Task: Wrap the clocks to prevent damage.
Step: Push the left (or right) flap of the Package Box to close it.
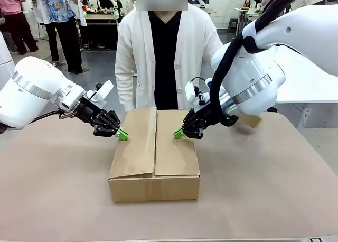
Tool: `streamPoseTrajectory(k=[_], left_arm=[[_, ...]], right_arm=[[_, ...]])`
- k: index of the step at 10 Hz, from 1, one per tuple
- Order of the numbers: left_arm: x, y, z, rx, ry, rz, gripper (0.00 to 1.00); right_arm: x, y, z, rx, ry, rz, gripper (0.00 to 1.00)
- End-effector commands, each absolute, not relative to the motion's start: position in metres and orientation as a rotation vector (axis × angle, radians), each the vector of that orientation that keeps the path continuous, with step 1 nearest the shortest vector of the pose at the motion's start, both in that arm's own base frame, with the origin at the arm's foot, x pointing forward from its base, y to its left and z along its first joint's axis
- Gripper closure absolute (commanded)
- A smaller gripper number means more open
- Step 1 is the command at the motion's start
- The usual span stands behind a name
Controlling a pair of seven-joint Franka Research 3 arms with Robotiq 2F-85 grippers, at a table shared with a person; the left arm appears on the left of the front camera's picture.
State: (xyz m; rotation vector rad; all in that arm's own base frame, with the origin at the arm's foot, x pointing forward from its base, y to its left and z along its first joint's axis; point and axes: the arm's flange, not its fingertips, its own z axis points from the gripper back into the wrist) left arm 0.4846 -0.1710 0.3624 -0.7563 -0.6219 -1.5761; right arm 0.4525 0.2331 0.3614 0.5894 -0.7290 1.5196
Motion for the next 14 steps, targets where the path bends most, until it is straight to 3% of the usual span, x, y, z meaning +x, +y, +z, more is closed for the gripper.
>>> streamPoseTrajectory(k=[1, 14], left_arm=[[0.4853, -0.1711, 0.3567, -0.772, -0.624, -1.569, 0.99], [0.4853, -0.1711, 0.3567, -0.772, -0.624, -1.569, 0.99]], right_arm=[[0.4513, 0.2328, 0.3559, 0.595, -0.726, 1.507, 0.99], [0.4513, 0.2328, 0.3559, 0.595, -0.726, 1.507, 0.99]])
